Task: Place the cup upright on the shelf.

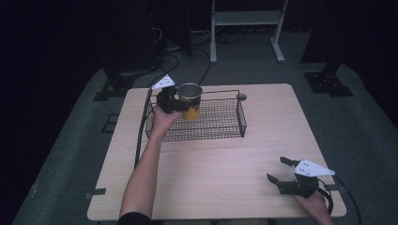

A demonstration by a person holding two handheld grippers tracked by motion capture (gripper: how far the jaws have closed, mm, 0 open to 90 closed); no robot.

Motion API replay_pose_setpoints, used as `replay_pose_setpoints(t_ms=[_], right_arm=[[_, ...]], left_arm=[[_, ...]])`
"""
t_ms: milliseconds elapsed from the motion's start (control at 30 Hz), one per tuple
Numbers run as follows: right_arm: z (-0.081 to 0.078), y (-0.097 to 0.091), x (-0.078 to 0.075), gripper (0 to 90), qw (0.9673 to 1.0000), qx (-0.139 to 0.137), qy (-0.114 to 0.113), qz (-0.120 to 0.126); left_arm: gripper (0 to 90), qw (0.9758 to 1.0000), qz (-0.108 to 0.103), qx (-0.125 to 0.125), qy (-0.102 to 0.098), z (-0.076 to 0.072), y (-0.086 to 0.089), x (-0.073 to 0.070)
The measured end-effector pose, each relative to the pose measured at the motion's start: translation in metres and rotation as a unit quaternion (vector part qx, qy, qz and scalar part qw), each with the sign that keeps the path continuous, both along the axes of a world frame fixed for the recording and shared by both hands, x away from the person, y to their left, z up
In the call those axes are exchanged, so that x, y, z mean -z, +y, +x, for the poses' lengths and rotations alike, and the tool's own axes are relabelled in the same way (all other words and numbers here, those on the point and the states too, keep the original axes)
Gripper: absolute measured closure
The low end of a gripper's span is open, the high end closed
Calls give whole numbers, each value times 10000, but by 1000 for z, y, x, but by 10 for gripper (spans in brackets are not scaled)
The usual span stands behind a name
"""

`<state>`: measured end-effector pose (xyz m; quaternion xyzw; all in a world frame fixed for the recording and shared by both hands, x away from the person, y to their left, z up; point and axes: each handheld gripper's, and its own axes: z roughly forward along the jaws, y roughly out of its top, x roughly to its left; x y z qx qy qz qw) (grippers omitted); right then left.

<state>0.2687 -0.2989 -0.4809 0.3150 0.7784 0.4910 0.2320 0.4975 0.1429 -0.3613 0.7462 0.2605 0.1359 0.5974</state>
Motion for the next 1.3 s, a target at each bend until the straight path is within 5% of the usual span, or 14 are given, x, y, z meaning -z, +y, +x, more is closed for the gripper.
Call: replay_pose_setpoints(t_ms=[633,733,1100,1300], right_arm=[[0,0,0,154,10000,-17,-4,5],[0,0,0,154,10000,-20,-5,7],[-1,0,0,154,10000,-43,-18,11],[0,0,0,153,10000,-40,-10,14]], left_arm=[[104,9984,492,-193,197,17,-5,23],[99,9954,885,-165,340,23,-11,27],[100,9914,1255,-92,365,29,-20,38],[100,9860,1640,-133,279,31,-22,41]])
